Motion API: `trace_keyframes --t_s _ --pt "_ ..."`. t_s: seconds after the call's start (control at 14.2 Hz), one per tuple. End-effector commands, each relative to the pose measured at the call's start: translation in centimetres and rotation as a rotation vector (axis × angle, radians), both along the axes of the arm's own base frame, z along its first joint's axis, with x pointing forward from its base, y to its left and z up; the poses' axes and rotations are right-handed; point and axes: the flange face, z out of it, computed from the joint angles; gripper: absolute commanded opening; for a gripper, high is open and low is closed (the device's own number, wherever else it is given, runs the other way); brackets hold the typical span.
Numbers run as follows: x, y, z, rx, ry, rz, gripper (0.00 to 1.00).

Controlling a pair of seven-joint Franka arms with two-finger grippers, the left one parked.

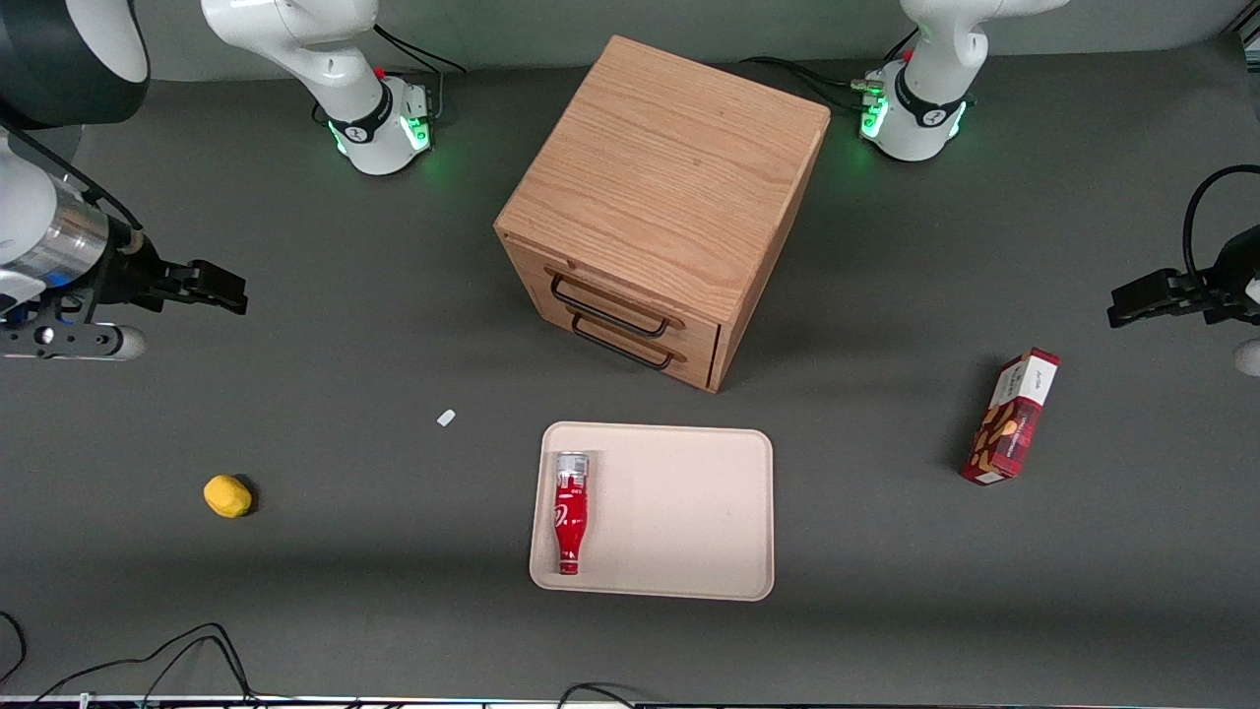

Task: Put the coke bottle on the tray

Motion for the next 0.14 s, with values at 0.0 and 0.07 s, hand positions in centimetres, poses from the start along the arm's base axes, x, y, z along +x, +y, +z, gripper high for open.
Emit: trace_keyframes --t_s 0.0,0.07 --pt "0.13 -0.21 0.0 -0.018 0.024 0.013 1.0" --pt "0.22 -0.25 -0.11 -0.003 0.027 0.008 1.0"
